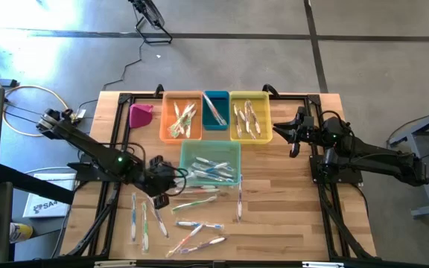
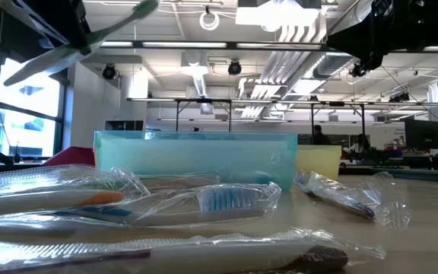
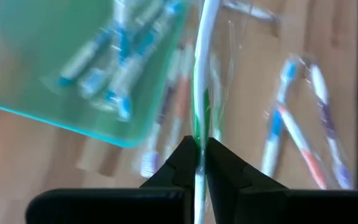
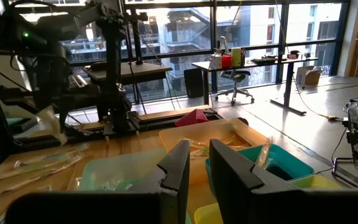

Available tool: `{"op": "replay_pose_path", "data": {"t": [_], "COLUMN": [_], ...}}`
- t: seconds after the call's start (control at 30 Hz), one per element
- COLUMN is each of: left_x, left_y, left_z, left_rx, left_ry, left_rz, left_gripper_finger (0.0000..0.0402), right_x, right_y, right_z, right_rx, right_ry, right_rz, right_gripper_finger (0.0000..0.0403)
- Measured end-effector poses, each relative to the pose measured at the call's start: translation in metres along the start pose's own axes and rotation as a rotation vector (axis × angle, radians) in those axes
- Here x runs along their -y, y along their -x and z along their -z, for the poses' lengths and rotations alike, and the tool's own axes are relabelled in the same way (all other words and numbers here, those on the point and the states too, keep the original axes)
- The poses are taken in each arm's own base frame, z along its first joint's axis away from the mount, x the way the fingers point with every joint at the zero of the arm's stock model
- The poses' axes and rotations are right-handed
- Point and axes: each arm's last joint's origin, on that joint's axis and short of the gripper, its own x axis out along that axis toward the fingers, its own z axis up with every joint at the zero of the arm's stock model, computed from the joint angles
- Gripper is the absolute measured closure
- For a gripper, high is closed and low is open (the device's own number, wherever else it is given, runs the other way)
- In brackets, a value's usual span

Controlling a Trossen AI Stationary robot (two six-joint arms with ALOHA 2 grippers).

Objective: Pick & Place Toothbrushes
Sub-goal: Put the green toothbrush into the orange bin

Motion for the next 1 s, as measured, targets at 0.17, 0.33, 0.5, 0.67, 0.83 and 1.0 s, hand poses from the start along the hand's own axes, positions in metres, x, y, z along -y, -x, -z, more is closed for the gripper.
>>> {"op": "replay_pose_path", "data": {"t": [0.17, 0.33, 0.5, 0.67, 0.83, 1.0], "left_x": [-0.011, -0.028, -0.052, -0.081, -0.107, -0.131], "left_y": [0.015, 0.019, 0.013, 0.01, 0.01, 0.012], "left_z": [-0.003, -0.012, -0.027, -0.04, -0.05, -0.064], "left_rx": [0.093, 0.133, 0.148, 0.156, 0.17, 0.227], "left_ry": [0.011, 0.062, 0.06, 0.103, 0.145, 0.186], "left_rz": [-0.093, -0.141, -0.238, -0.345, -0.419, -0.438], "left_gripper_finger": [0.0388, 0.0388, 0.0388, 0.0388, 0.0388, 0.0388], "right_x": [0.0, 0.0, 0.0, 0.0, 0.0, 0.0], "right_y": [0.0, 0.0, 0.0, 0.0, 0.0, 0.0], "right_z": [0.0, 0.0, 0.0, 0.0, 0.001, 0.001], "right_rx": [0.0, 0.0, 0.0, -0.001, -0.007, -0.007], "right_ry": [0.0, 0.0, -0.001, -0.021, -0.021, -0.019], "right_rz": [0.0, 0.0, 0.0, 0.0, 0.001, 0.001], "right_gripper_finger": [0.0348, 0.0348, 0.0348, 0.0348, 0.0348, 0.0348]}}
